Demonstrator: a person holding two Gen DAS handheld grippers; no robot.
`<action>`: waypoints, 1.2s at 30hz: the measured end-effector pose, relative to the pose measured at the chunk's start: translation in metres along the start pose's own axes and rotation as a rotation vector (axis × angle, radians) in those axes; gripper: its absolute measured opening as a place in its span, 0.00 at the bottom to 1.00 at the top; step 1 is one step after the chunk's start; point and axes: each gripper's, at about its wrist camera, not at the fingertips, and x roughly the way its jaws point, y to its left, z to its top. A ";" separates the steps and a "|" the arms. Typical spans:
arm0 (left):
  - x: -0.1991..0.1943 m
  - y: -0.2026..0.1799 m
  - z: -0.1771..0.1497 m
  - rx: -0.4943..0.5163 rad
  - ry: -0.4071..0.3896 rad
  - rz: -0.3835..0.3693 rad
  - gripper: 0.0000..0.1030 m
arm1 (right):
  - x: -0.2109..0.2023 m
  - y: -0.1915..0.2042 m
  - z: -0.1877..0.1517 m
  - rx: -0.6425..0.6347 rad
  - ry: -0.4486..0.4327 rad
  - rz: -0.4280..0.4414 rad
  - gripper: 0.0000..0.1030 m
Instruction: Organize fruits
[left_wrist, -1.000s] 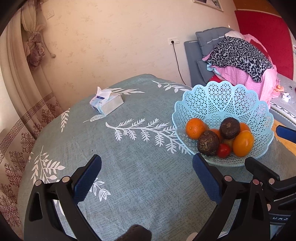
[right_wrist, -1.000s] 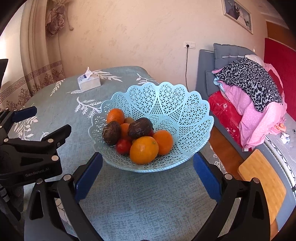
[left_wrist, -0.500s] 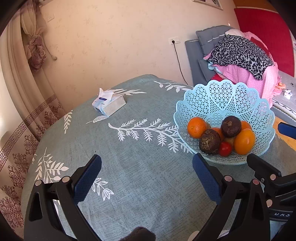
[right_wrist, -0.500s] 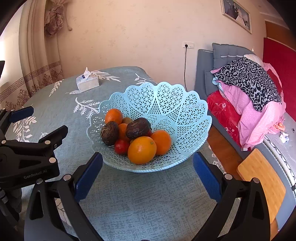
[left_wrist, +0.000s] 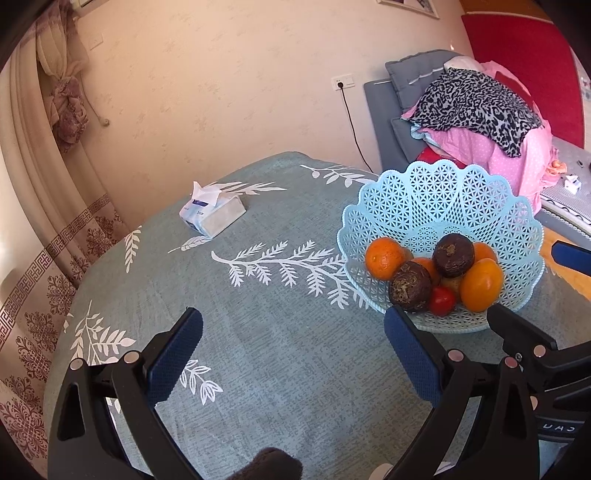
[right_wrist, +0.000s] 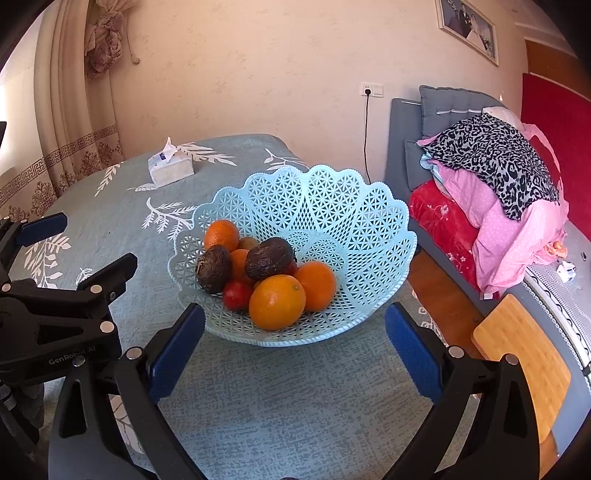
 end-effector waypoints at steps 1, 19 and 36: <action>0.000 -0.001 0.000 0.002 -0.002 -0.002 0.95 | 0.000 0.000 0.000 0.001 0.000 0.000 0.96; 0.002 -0.016 0.005 0.050 -0.012 -0.031 0.95 | 0.000 -0.009 -0.003 -0.006 0.003 -0.052 0.96; 0.009 -0.029 0.011 0.067 -0.021 -0.066 0.95 | 0.001 -0.025 -0.007 0.037 0.015 -0.070 0.96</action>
